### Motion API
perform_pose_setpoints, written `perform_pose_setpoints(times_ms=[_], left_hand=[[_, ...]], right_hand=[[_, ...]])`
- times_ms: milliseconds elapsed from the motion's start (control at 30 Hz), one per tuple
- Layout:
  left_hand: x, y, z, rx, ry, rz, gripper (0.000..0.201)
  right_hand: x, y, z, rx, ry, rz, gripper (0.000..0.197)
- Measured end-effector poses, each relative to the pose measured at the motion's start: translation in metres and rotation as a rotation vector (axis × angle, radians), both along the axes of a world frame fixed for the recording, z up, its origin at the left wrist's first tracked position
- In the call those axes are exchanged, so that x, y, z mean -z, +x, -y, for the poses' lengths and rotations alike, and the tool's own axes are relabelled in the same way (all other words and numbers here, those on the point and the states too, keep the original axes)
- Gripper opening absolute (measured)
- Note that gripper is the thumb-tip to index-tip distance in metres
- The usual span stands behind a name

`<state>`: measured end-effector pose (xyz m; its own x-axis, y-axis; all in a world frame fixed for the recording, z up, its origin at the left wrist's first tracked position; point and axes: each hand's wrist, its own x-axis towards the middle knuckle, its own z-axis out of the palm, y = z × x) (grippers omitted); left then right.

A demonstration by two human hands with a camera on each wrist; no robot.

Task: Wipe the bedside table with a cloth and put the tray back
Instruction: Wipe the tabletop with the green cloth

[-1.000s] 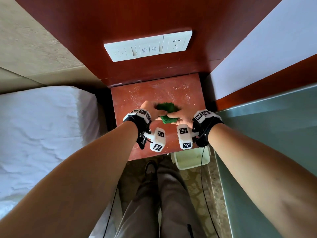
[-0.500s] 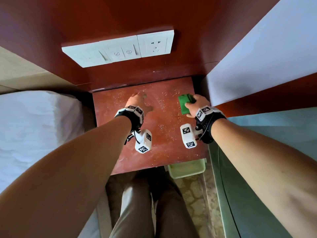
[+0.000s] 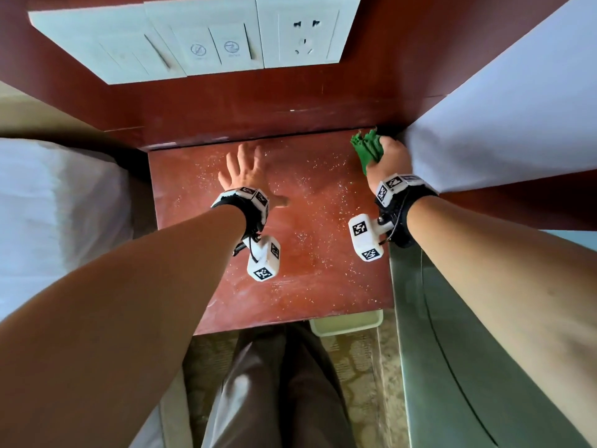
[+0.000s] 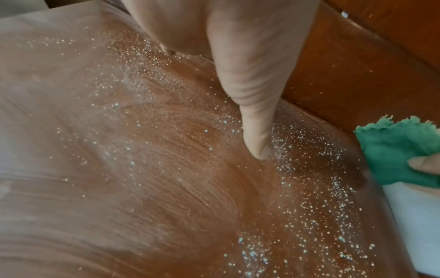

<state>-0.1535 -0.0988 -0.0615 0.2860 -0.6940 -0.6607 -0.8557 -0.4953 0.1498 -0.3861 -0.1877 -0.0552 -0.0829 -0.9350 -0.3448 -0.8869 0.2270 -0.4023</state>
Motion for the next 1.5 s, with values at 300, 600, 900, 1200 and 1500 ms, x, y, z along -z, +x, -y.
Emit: perform_pose_setpoints(times_ms=[300, 600, 900, 1200, 1500], left_hand=[[0.017, 0.005, -0.004, 0.144, 0.036, 0.044, 0.150], [0.016, 0.001, 0.001, 0.156, 0.106, 0.060, 0.144], [0.013, 0.001, 0.002, 0.178, 0.101, 0.064, 0.142], [0.015, 0.002, 0.001, 0.164, 0.070, 0.067, 0.142], [0.019, 0.002, 0.000, 0.163, 0.066, 0.070, 0.142]], right_hand=[[0.011, -0.005, 0.026, -0.159, -0.231, -0.096, 0.045], [0.020, -0.003, 0.030, -0.393, -0.060, -0.153, 0.045], [0.016, -0.022, -0.019, -0.539, 0.030, -0.182, 0.044], [0.011, -0.024, -0.040, -0.478, 0.112, -0.112, 0.035], [0.014, -0.010, 0.023, -0.032, -0.180, -0.083, 0.026]])
